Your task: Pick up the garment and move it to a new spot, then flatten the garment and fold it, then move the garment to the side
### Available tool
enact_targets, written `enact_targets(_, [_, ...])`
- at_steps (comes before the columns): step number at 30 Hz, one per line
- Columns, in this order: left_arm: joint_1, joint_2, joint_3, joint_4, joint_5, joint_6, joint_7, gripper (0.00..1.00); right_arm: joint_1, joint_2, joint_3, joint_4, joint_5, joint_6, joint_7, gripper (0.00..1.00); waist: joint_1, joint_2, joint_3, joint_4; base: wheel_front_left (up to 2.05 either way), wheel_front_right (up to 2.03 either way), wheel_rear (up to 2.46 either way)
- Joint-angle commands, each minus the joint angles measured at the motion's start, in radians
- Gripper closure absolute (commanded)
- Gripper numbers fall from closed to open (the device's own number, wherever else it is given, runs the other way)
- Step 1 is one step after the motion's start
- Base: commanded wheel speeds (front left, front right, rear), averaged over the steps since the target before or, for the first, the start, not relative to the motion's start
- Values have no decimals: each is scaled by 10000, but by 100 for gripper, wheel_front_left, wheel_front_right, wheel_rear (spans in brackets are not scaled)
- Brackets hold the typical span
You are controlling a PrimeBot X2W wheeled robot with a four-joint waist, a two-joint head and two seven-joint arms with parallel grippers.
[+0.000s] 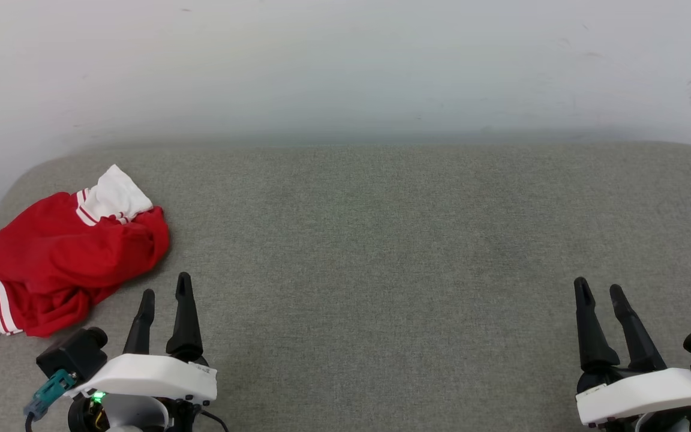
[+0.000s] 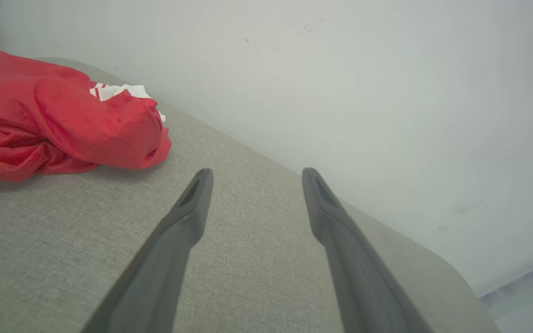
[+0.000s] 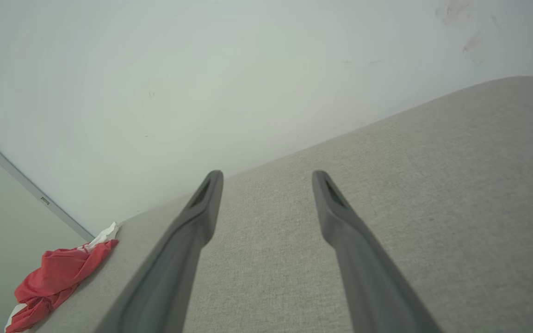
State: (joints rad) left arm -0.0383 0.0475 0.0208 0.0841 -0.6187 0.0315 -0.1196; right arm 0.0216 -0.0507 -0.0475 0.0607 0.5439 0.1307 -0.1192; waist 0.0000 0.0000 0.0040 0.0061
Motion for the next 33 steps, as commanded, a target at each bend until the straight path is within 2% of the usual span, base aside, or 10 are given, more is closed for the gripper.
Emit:
enact_targets(1, [-7,29,-38,-191,361,63,-106,0,-1,0,24,-198,-361,0,-101,0,0,0,-2,5,0,0,0])
enact_targets(33, [344,121,-535,-581,3634,228,-898,0,394,5,151,-849,-3683,-1,-888,0,0,0,-62,46,0,0,0])
